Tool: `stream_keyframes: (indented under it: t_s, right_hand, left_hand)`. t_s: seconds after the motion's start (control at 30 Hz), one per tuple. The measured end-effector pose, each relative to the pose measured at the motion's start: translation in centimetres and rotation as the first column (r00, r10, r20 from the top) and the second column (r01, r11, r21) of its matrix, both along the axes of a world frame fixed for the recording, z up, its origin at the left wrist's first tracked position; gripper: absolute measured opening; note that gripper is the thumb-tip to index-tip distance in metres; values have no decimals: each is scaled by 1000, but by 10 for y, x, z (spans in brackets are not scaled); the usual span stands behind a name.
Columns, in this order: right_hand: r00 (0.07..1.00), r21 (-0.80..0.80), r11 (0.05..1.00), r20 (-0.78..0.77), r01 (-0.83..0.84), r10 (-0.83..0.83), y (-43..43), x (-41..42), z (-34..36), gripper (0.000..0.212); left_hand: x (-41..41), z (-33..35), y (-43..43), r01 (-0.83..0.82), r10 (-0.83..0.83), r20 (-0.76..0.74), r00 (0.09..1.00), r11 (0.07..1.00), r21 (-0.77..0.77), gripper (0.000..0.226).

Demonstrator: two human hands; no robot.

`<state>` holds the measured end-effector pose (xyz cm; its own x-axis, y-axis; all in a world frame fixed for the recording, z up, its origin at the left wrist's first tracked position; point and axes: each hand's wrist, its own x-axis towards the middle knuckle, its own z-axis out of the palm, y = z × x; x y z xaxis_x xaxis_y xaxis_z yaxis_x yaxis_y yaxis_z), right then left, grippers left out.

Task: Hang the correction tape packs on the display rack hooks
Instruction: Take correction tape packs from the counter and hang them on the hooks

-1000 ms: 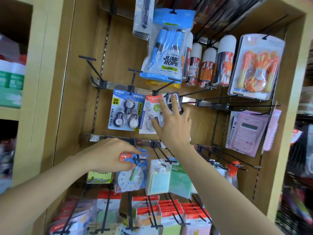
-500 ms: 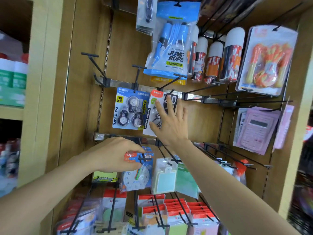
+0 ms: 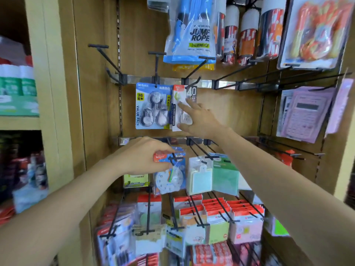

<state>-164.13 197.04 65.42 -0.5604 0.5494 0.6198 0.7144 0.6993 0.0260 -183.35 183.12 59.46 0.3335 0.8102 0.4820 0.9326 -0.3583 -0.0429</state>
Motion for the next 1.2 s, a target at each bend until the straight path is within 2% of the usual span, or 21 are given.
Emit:
stream_keyframes:
  t_s: [0.1, 0.2, 0.33, 0.43, 0.53, 0.67, 0.73, 0.8, 0.9, 0.97, 1.03, 1.13, 1.2]
  right_hand:
    - [975, 62, 987, -157, -149, 157, -40, 22, -28, 52]
    - [954, 153, 972, -213, -179, 209, -77, 44, -58, 26]
    - [924, 149, 961, -275, -233, 267, -115, 67, -104, 25]
    - [919, 119, 960, -280, -255, 279, -138, 75, -148, 22]
    - [918, 6, 960, -291, -281, 270, -155, 79, -202, 20]
    - [932, -210, 938, -297, -274, 206, -176, 79, -289, 22]
    - [936, -362, 894, -318, -265, 149, -191, 78, -337, 22]
    - [948, -545, 806, -312, -232, 62, -206, 78, -387, 22]
    - [972, -749, 645, -230, -152, -39, -231, 79, -461, 34]
    - [987, -848, 523, -144, -83, -77, -249, 80, -502, 24]
    - [996, -908, 418, -42, -3, -84, -267, 82, -537, 16]
    - [990, -960, 248, 107, 128, -97, -291, 81, -581, 16]
    - [978, -965, 162, 195, 205, -73, -307, 78, -610, 16]
  left_hand:
    - [1, 0, -4, 11, -3, -69, 998, 993, 120, 45]
    - [5, -4, -12, 94, -53, -150, 987, 956, 278, 35]
    - [11, -15, -34, 201, -156, -132, 979, 842, 500, 23]
    - [17, -49, -64, 247, -220, -115, 969, 812, 529, 19]
    - [18, -109, -95, 246, -251, -42, 967, 883, 400, 22]
    - [9, -223, -126, 150, -160, 139, 977, 985, 82, 20]
    - [6, -283, -145, 97, -73, 217, 973, 990, -104, 22]
    - [4, -342, -168, 35, 52, 313, 948, 964, -265, 24]
    - [-1, -432, -210, -69, 317, 371, 873, 833, -550, 26]
    - [-5, -488, -243, -81, 459, 346, 818, 688, -722, 25]
    - [-1, -534, -274, -77, 559, 306, 771, 559, -826, 28]
    - [7, -588, -321, -53, 727, 248, 640, 364, -930, 40]
    - [10, -623, -351, 3, 796, 214, 566, 257, -966, 30]
